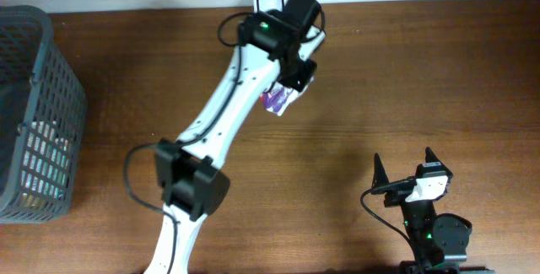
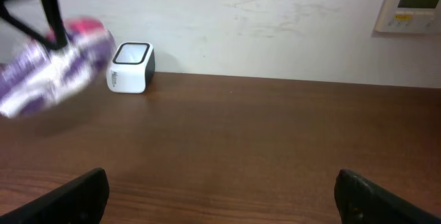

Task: Scan the item barcode
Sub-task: 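Carry the tissue pack to table center and release it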

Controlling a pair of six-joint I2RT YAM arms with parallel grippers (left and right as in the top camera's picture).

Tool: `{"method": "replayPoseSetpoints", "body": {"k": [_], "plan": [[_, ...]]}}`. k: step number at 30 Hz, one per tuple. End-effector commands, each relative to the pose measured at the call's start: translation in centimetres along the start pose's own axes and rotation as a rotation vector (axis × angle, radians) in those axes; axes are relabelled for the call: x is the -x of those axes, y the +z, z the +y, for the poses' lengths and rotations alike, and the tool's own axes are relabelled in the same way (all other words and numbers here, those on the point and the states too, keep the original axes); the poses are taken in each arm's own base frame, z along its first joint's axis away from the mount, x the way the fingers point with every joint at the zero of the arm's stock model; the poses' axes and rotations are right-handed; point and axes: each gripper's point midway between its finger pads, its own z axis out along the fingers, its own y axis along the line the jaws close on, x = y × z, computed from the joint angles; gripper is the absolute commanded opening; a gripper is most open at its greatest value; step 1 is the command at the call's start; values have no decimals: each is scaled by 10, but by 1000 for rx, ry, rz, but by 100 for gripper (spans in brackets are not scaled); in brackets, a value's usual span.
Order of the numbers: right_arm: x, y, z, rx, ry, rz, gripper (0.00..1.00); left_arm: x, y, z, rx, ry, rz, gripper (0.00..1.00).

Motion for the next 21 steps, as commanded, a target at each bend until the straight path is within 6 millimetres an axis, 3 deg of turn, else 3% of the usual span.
{"method": "replayPoseSetpoints", "body": {"k": [1,3,5,6,8,9,10,12,14,16,21], "plan": [[-3,0,0,-3,8,5,99,-15,44,-3,-8,261,105,0],[-3,0,0,-3,8,5,99,-24,62,2,11,276,158,6],[-3,0,0,-3,8,5,99,-31,68,3,15,276,190,27],[-3,0,0,-3,8,5,99,-32,67,2,11,276,193,31],[-3,0,0,-3,8,5,99,-35,67,-3,-22,273,203,65],[-3,0,0,-3,8,5,99,-39,66,-8,-54,269,211,75],[-3,0,0,-3,8,5,99,-40,65,-9,-61,268,217,78],[-3,0,0,-3,8,5,99,-38,65,-9,-57,258,207,95],[-3,0,0,-3,8,5,99,-30,56,-9,-49,238,177,99],[-3,0,0,-3,8,5,99,-9,25,-7,-30,180,90,99],[-3,0,0,-3,8,5,99,23,-85,-4,-17,69,-154,99]]}}
